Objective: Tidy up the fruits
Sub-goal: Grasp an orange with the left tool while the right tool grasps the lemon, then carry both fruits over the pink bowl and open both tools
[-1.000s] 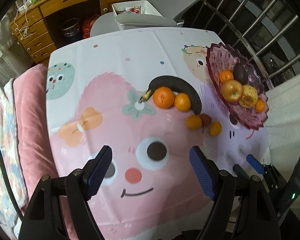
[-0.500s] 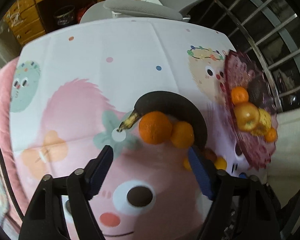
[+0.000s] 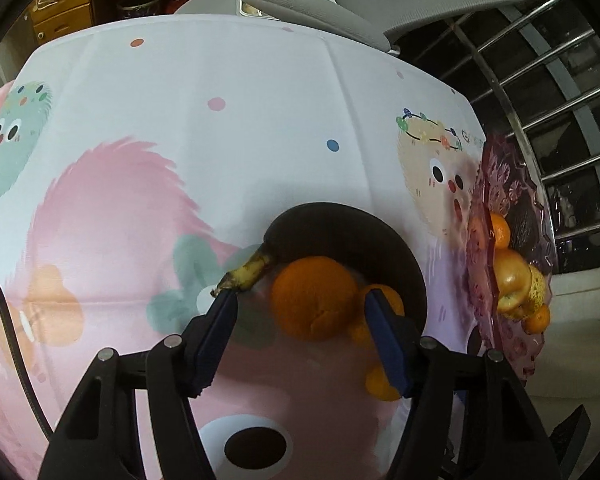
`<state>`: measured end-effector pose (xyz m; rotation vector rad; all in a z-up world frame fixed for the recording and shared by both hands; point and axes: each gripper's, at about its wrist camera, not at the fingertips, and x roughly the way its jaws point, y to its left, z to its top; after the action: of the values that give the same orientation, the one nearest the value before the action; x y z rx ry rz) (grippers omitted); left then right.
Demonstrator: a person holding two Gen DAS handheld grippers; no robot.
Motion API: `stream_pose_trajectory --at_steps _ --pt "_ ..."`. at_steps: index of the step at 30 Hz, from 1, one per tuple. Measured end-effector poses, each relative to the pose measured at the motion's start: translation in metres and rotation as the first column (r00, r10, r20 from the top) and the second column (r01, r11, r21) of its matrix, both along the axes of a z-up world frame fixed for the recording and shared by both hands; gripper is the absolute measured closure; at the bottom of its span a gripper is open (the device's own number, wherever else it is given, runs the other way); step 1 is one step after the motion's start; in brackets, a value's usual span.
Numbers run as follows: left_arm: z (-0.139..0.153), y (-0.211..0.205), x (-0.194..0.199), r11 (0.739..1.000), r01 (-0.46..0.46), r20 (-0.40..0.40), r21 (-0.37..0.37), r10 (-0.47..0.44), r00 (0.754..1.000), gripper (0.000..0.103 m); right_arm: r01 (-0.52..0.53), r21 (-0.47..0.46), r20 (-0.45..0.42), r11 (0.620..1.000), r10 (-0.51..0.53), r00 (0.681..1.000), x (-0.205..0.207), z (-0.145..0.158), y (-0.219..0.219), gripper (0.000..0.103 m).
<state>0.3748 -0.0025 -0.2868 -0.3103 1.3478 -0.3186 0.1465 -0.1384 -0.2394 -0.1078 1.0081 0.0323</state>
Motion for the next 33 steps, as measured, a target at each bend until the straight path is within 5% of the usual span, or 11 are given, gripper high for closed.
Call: stream_pose_trajectory --at_steps 7,10,24,33 --pt "-0.001 0.002 0.000 1.000 -0.024 0.010 -0.010 0.024 1.000 0.041 -0.023 0.014 -0.008 1.000 0.024 1.000 0.009 -0.002 0.000 0.069" --pt "-0.002 0.003 0.000 0.997 -0.035 -0.009 -0.076 0.034 0.999 0.059 -0.014 0.030 -0.017 0.999 0.014 1.000 0.012 -0.001 -0.002 0.070" --pt "0.011 0.002 -0.007 0.998 -0.058 0.005 -0.037 0.059 0.998 0.061 -0.028 0.057 -0.017 0.998 0.029 0.999 0.008 0.011 0.003 0.071" --pt "0.044 0.003 -0.023 0.999 -0.023 0.060 -0.041 0.026 0.998 0.061 0.022 0.150 0.033 0.988 -0.028 0.999 -0.006 0.048 0.006 0.071"
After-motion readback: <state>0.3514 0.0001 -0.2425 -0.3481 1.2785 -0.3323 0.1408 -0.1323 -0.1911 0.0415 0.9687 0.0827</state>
